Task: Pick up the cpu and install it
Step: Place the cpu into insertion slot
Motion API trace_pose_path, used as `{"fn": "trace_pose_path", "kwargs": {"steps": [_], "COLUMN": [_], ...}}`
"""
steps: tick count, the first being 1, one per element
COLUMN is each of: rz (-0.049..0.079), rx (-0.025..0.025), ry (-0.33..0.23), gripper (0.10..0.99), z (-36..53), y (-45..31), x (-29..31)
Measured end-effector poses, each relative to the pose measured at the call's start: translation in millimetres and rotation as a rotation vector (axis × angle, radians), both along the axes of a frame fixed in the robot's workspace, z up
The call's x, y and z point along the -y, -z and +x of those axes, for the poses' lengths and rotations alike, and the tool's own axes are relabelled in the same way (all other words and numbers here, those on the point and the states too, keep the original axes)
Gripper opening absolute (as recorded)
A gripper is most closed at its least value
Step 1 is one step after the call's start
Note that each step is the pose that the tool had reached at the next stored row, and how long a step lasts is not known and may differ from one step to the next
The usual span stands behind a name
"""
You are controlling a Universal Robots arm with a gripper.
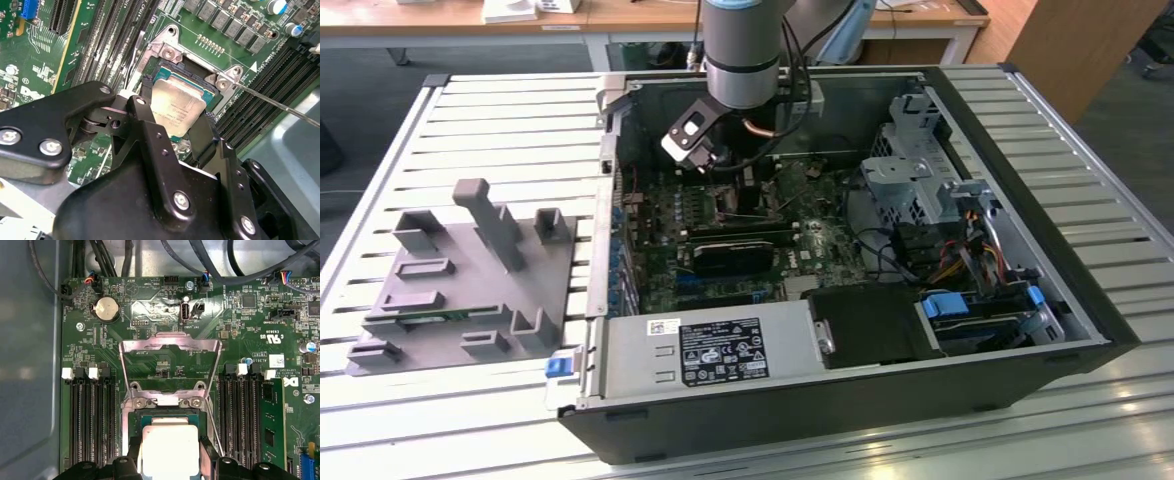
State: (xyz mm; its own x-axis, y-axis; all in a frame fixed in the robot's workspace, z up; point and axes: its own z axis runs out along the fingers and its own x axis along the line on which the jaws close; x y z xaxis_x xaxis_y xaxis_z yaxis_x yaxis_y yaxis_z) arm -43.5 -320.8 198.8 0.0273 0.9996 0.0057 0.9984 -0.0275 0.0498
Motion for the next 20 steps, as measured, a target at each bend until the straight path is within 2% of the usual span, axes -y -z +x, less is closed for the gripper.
{"fn": "trace_pose_path", "kwargs": {"steps": [9, 20], "rz": [-0.001, 0.001], "rx": [-0.0004, 0.001], "ry": [0.0, 0.0], "gripper": [0.541, 0.549], "z": [-0.1, 0.1], "y": [6.0, 7.2], "x": [0.1, -0.2]}}
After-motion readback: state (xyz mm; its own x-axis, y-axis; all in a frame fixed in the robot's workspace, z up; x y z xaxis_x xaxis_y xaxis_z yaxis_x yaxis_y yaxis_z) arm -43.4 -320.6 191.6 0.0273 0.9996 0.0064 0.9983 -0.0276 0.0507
